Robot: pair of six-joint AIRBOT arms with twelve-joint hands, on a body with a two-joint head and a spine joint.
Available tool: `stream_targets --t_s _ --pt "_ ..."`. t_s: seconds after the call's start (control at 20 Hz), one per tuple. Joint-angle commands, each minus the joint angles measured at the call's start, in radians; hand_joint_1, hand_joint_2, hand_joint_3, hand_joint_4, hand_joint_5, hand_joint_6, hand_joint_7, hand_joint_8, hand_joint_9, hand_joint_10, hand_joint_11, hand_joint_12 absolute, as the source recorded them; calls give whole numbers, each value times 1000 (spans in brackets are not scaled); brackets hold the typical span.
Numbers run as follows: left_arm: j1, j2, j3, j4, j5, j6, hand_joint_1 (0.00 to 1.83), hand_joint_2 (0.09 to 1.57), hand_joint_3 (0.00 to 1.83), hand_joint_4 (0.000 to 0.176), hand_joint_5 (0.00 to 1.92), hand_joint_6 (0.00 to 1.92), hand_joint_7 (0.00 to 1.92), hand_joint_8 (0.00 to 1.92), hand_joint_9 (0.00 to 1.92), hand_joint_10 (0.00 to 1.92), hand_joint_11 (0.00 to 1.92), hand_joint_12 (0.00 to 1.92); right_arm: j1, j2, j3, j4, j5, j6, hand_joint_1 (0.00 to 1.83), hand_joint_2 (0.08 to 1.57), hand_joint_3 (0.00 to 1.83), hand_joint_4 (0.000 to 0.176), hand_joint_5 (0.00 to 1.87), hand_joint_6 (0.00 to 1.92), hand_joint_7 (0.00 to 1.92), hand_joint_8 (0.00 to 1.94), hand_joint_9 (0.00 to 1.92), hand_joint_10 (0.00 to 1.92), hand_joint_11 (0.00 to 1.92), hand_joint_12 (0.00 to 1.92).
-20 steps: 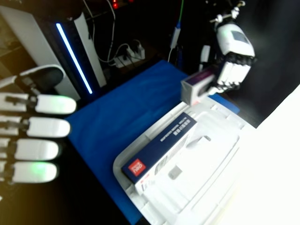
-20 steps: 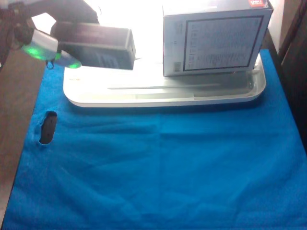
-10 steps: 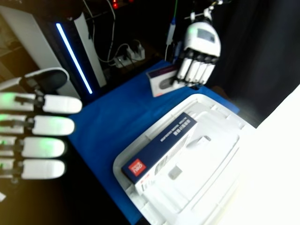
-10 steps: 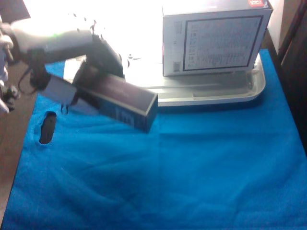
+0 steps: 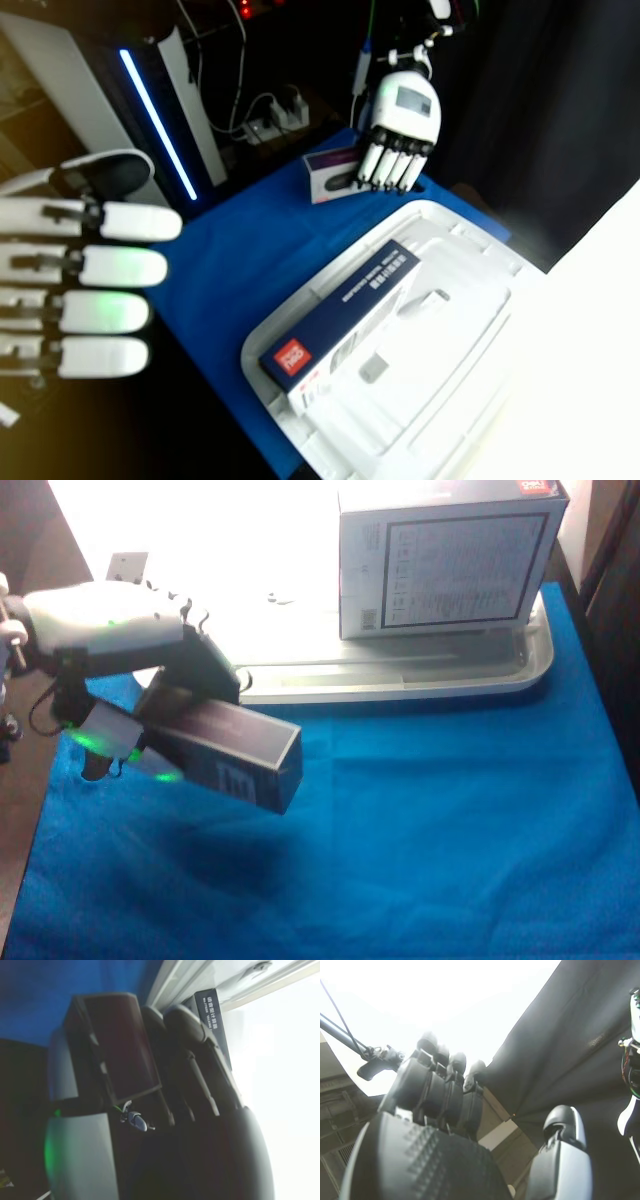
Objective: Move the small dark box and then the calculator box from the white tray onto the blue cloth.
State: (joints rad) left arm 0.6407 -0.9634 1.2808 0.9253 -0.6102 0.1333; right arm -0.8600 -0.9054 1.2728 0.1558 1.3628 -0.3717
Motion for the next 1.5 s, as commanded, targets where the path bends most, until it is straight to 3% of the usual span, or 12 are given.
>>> stream_targets --t_s 0.0,0.3,0.45,0.5,0.85,1.0,1.05,1.1,1.15,1.25,1.4,1.45 --pt "-5 -1 -4 -38 -60 -36 1281 1057 2 0 1066 664 1161 872 1120 855 884 1435 15 -1 1 28 112 8 581 863 5 0 602 2 493 0 423 0 457 2" --pt "-2 -4 -4 -10 -44 -50 1265 1082 0 0 1002 773 1109 950 1119 700 848 1302 15 -1 0 27 112 10 577 878 7 0 627 7 489 1 421 2 454 1" --pt "-1 -7 -4 -8 -42 -50 1225 1108 0 1 925 1023 1048 927 1101 282 761 1014 15 -3 0 27 112 10 592 868 0 0 606 0 495 3 430 4 462 4" --pt "-1 -8 -4 -8 -41 -50 1250 969 1 0 826 188 860 168 993 82 719 714 15 -3 0 27 112 10 604 867 0 0 514 0 494 1 435 5 467 6" --pt "-1 -5 -2 -15 -49 -50 1154 853 0 0 677 0 695 0 757 0 542 487 15 -5 1 27 112 10 593 851 0 0 485 3 489 2 442 5 474 6" --pt "-2 6 -2 -33 -67 -50 1098 858 1 0 627 0 652 0 724 2 454 661 15 -5 2 27 109 10 602 844 0 0 465 0 475 0 437 2 471 4" --pt "-10 11 -1 -39 -73 -50 951 901 0 0 541 0 601 0 693 1 299 1023 15 -5 3 27 106 10 582 839 0 17 411 0 441 0 397 0 429 0" --pt "-27 19 0 -39 -76 -50 951 901 0 0 541 0 601 0 693 1 299 1023 15 -5 6 27 105 10 582 839 0 17 411 0 441 0 397 0 429 0" --pt "-49 27 1 -36 -77 -50 815 940 1 0 507 1 591 1 714 11 239 1405 15 -5 11 27 99 10 637 815 0 37 380 0 399 0 339 0 374 0" --pt "-85 43 3 -51 -73 -23 837 947 5 0 540 11 629 14 715 16 109 1546 15 -14 25 26 48 10 728 768 0 46 390 5 402 4 334 2 356 0" --pt "-109 49 16 -112 -66 48 836 972 2 0 580 12 637 11 716 27 110 1424 39 -34 51 26 -1 14 736 744 0 45 421 5 428 4 357 4 363 2" --pt "-113 50 26 -153 -64 86 837 947 0 0 615 10 694 23 786 91 239 1457 58 -48 66 22 -32 15 781 728 0 22 452 12 367 0 374 6 405 18"
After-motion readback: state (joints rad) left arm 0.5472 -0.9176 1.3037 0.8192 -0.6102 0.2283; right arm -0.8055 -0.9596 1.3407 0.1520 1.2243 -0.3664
